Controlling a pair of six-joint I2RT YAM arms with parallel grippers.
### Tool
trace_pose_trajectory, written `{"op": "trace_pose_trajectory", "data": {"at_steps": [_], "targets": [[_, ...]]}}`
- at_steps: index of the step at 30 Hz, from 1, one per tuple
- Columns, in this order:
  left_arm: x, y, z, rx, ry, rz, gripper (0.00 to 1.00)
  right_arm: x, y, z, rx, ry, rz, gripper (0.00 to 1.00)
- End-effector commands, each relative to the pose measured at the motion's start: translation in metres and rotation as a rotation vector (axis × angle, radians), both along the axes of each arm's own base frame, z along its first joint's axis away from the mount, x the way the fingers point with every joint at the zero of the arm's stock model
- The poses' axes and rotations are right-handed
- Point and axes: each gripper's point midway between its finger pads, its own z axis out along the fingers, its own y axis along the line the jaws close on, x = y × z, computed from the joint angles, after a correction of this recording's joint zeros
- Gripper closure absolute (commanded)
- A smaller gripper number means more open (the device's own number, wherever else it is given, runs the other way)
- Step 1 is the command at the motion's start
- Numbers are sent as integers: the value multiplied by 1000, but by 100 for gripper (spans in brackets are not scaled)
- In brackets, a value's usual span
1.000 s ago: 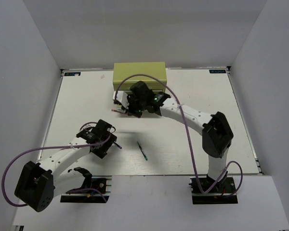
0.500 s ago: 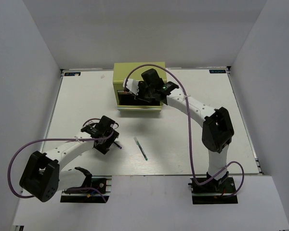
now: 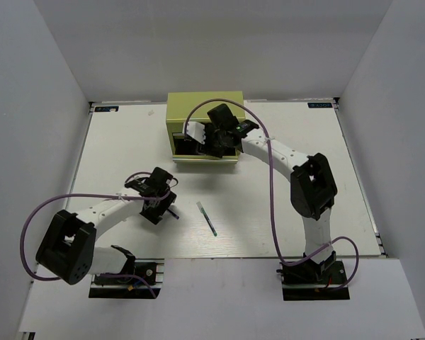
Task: Sort the stationery into containers
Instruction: Place the pen in the drawer, then pick up the pen from the center of the board.
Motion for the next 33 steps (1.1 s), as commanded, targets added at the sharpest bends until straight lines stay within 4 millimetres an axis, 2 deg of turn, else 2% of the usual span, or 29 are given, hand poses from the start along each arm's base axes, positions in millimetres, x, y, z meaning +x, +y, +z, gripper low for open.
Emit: {"op": "trace_pose_trajectory", "data": {"at_steps": [1,2,4,6,8,9,11,13,14,16,17,19,20,24,25,31,33], "targets": [[13,3,9,24,-39,19,20,-6,5,29,67,2,17,38],[10,6,5,45,-21,22,20,-9,5,39,88,-2,13,38],[16,3,9,39,-31,22,20,-19,5,44,120,22,16,36],[16,8,3,68,-6,25,23,-28,0,45,137,49,1,35],[17,10,2,93,6,3,26,-36,1,54,173,62,6,35],[24,8,7,101,-9,-4,30,-45,-4,55,183,76,4,35],[25,11,3,132,34,-23,35,-53,-4,55,204,99,9,35],[26,13,-1,152,66,-26,44,-65,-12,53,208,119,9,35],[26,13,-7,163,89,-28,47,-71,-15,47,203,134,10,35],[24,13,-12,165,127,-48,50,-80,-21,47,214,141,5,33],[22,14,-18,176,149,-49,50,-82,-23,53,227,129,3,28],[20,10,-22,167,175,-74,51,-88,-28,52,240,136,-8,18],[19,11,-25,173,186,-74,53,-90,-27,54,248,135,-4,16],[17,10,-33,187,231,-98,64,-95,-34,52,259,144,-16,15],[17,9,-33,179,234,-100,70,-97,-34,53,262,144,-16,15],[17,5,-38,160,233,-112,80,-99,-40,54,283,163,-36,15],[21,0,-33,138,210,-114,84,-100,-42,52,289,175,-51,10]]}}
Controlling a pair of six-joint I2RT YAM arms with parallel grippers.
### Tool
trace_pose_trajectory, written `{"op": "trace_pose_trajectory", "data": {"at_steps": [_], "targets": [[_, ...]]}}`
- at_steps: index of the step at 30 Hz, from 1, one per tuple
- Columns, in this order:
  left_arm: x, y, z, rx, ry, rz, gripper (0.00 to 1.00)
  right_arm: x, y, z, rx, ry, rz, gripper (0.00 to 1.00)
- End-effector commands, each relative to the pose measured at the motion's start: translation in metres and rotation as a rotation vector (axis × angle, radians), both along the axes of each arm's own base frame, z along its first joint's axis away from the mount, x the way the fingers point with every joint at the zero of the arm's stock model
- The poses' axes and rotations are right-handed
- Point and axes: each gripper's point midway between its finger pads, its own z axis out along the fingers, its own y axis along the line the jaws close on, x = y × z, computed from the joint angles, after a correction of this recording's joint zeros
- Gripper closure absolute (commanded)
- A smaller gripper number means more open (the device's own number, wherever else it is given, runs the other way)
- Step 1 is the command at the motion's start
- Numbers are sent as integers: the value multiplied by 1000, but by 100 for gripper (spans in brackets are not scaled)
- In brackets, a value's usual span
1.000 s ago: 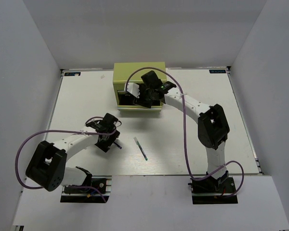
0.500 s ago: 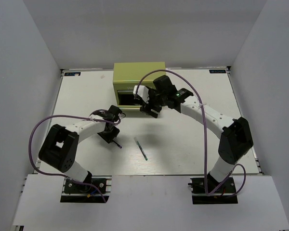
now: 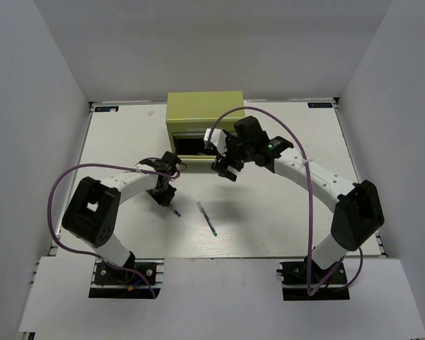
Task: Sort the stationery into containers
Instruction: Pick up the pen from the center of the board, then place the pen in the drawer.
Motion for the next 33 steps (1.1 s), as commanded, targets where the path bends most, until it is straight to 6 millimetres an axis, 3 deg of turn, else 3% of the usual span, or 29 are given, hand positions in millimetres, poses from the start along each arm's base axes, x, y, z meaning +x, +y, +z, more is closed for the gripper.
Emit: {"op": "trace_pose_trajectory", "data": {"at_steps": [1,5,9,13,14,17,22,27,30,33], "targets": [[-4,-5,-16,-32,18,-12,89,0,0,15,65,-15,-16,10],[16,-20,7,-96,-97,-51,100,2,-8,9,71,24,-68,10],[48,-45,51,-209,-252,-98,100,-1,-15,1,86,107,-85,10],[74,-66,91,-310,-391,-117,100,-2,-19,4,102,110,-88,43],[82,-73,105,-351,-434,-108,100,0,-20,4,106,109,-91,64],[94,-84,125,-428,-499,-70,100,0,-23,8,116,103,-99,93],[119,-99,159,-555,-620,23,100,0,-29,11,134,101,-126,93],[150,-108,156,-596,-647,150,100,1,-33,12,148,113,-150,92],[165,-118,169,-658,-705,181,100,0,-37,14,151,110,-158,90],[173,-120,157,-647,-672,231,100,-1,-40,12,153,108,-165,86]]}}
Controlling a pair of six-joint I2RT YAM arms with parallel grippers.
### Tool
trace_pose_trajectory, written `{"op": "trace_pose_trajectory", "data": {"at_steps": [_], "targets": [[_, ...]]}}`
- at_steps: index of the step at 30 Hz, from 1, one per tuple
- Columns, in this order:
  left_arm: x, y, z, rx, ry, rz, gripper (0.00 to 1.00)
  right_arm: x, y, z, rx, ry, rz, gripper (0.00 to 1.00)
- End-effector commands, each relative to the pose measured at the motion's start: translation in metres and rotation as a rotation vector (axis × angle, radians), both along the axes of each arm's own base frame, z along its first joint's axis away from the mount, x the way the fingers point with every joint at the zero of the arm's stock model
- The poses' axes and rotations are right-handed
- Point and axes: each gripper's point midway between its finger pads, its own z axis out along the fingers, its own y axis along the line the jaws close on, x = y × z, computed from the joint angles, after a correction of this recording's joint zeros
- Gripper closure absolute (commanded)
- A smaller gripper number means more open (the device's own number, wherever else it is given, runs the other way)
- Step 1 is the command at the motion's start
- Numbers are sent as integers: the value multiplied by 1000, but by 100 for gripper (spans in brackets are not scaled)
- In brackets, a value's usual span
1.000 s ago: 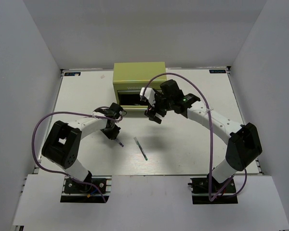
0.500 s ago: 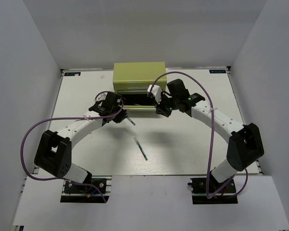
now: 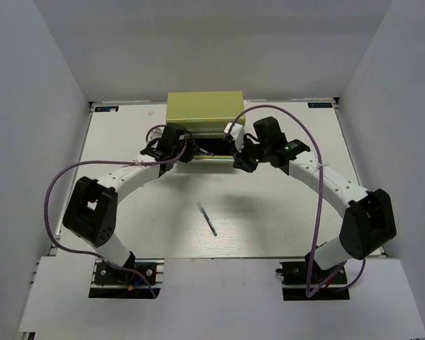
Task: Sort the stationery into containers
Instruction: Place the pen in the drawer, then pick up the pen from the center of the board.
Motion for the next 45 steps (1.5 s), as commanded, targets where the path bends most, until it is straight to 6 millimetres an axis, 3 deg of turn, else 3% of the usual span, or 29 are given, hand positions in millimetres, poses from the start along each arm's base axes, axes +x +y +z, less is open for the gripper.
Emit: {"op": "trace_pose_trajectory", "data": {"at_steps": [1,3,4,5,7,8,11,13,14,15,17,20,21,24,25,27,28,30,31,32,33,34,36,39,45], "targets": [[24,-7,25,-72,-46,77,100,0,-2,13,42,-29,-11,78],[27,-9,11,-53,-13,78,100,1,-5,15,48,-31,-18,66],[31,-11,14,-63,-16,84,96,-1,-3,16,51,-28,-13,54],[31,-11,14,-63,-16,84,83,-2,-4,15,50,-27,-12,52],[34,-11,5,-49,-5,91,72,-2,-6,15,53,-20,-13,50],[34,-11,5,-49,-5,91,59,-3,-6,13,50,-16,-12,50],[38,-13,13,-59,-20,91,35,-4,-5,12,52,-3,-6,50],[36,-12,11,-53,-11,91,29,-5,-4,12,58,-2,6,50],[34,-13,22,-64,-29,77,24,-6,-4,10,56,8,9,50],[29,-10,16,-46,-22,68,23,-8,-3,10,57,14,17,50],[23,-9,25,-58,-44,53,23,-12,1,8,68,29,44,50],[-1,-5,33,-27,-62,-25,22,-26,7,-3,72,105,87,50],[-9,-2,48,-25,-91,-48,22,-32,9,-7,63,137,98,50],[-41,7,41,110,-97,-196,21,-47,20,-27,32,216,139,52],[-63,21,35,200,-76,-257,21,-48,20,-36,6,229,135,52],[-83,41,24,288,-49,-292,15,-60,31,-45,-26,253,153,50],[-106,57,16,332,-27,-299,13,-63,32,-60,-60,302,134,48],[-123,73,12,381,-49,-310,10,-80,46,-72,-102,353,139,47],[-139,81,-6,393,-16,-316,8,-82,50,-76,-109,358,135,46],[-148,86,6,373,-71,-306,8,-84,56,-79,-123,348,128,46],[-154,88,5,354,-80,-291,7,-91,61,-85,-137,361,134,46],[-164,94,-9,350,-54,-284,7,-93,65,-90,-144,383,110,44],[-173,99,-3,299,-87,-236,7,-92,70,-99,-177,368,73,40],[-187,108,-18,281,-52,-201,6,-95,76,-113,-225,343,52,38],[-194,120,-17,302,-50,-163,6,-102,87,-133,-296,326,27,38]]}}
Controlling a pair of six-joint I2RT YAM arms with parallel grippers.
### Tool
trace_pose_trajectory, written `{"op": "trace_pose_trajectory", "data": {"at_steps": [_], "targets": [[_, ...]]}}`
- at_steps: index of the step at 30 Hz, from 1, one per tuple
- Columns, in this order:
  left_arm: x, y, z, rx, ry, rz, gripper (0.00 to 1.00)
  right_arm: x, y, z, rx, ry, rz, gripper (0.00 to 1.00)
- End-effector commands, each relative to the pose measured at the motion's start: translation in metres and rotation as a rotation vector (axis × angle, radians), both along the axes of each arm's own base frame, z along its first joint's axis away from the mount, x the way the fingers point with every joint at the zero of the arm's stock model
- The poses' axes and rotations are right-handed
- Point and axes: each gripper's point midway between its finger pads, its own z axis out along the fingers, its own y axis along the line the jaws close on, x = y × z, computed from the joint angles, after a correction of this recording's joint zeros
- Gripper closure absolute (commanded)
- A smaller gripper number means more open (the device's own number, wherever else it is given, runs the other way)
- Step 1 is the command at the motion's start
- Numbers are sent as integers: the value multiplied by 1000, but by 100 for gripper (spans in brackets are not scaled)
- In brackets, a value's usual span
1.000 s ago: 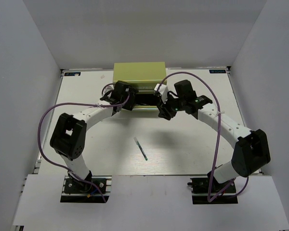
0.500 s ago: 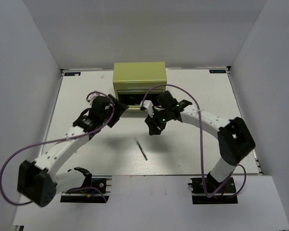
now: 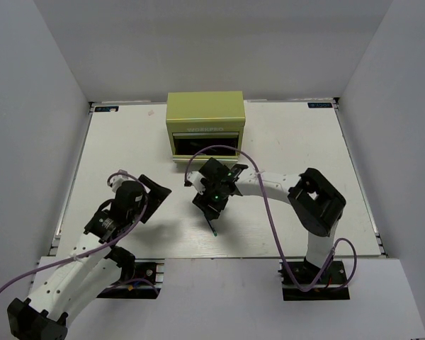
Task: Sort the stationery into containers
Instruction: Pick up the pen from the center of the board.
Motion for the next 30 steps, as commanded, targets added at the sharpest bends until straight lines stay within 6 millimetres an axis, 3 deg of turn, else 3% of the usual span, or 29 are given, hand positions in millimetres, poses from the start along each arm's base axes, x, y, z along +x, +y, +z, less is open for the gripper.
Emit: {"op": "trace_pose_trajectory", "data": {"at_steps": [1,12,21,30], "targets": [[-3,11,-2,32,20,45,6,11,16,2,-6,-58,-53,38],[-3,19,-5,57,27,80,5,-10,24,-23,-76,-68,-46,40],[-12,26,-11,51,34,99,5,-15,45,12,14,-47,-19,42],[-14,28,-5,48,30,112,5,-22,51,-4,-24,26,-63,44]]}}
